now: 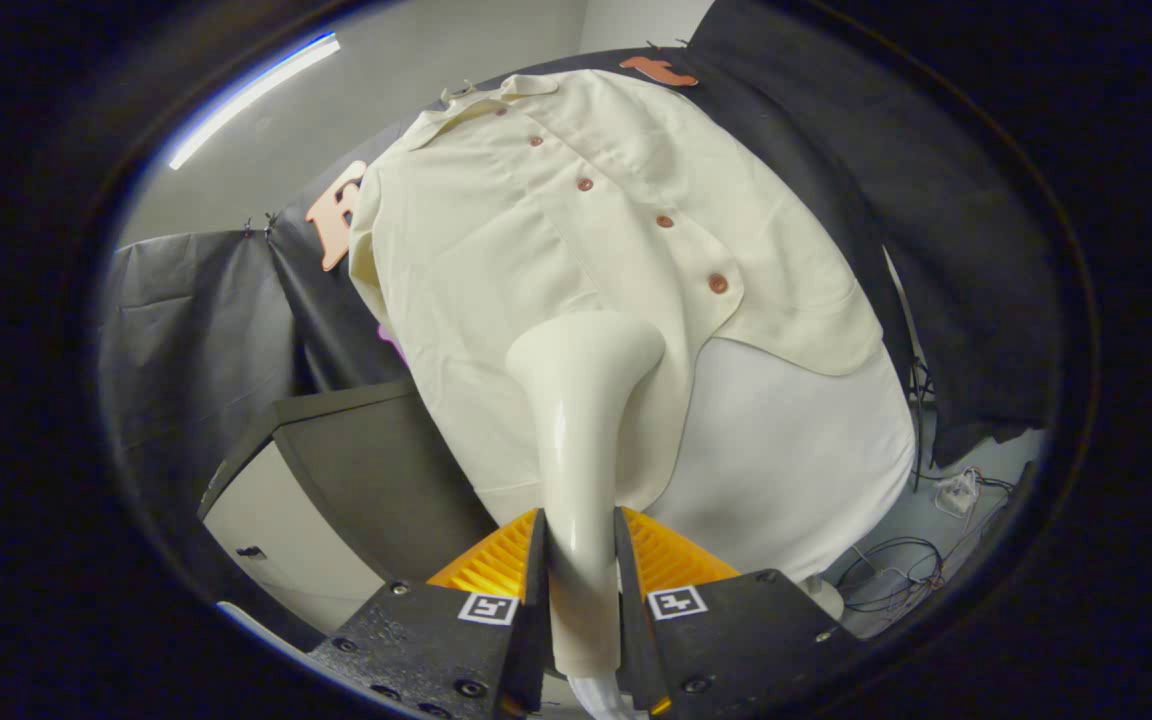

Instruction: Iron the clothes twice with a garment steamer, once on the left side and once on the right side.

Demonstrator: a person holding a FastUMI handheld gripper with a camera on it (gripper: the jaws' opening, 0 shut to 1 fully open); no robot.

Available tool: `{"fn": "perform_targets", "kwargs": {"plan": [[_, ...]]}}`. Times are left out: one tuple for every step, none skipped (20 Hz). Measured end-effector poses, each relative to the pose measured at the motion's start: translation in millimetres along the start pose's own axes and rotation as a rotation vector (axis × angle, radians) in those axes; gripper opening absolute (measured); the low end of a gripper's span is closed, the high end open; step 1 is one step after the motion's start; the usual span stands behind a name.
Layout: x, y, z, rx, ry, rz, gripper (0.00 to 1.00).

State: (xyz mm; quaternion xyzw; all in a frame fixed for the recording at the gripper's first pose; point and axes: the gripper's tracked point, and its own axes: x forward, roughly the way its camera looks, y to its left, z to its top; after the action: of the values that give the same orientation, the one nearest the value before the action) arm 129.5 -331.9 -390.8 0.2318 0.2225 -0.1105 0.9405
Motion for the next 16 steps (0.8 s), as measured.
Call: {"fn": "perform_targets", "kwargs": {"plan": [[-2,-2,-3,0.001,0.007,-0.006,0.33],[-4,-4,-3,0.002,0.011,-0.012,0.33],[-8,-4,-1,0.000,0.010,-0.014,0.33],[-13,-3,3,-0.004,0.001,-0.011,0.33],[-17,0,10,-0.006,-0.010,-0.006,0.33],[-21,4,18,-0.006,-0.022,0.002,0.33],[-27,8,28,-0.007,-0.037,0.011,0.33],[-31,13,39,-0.011,-0.056,0.021,0.33],[-34,18,50,-0.013,-0.069,0.030,0.33],[-38,24,62,-0.018,-0.082,0.042,0.33],[-42,29,74,-0.029,-0.098,0.051,0.33],[-44,34,89,-0.040,-0.120,0.058,0.33],[-48,39,104,-0.048,-0.140,0.064,0.33],[-49,42,121,-0.056,-0.157,0.067,0.32],[-51,45,138,-0.066,-0.177,0.069,0.32],[-52,47,158,-0.075,-0.202,0.068,0.32]]}}
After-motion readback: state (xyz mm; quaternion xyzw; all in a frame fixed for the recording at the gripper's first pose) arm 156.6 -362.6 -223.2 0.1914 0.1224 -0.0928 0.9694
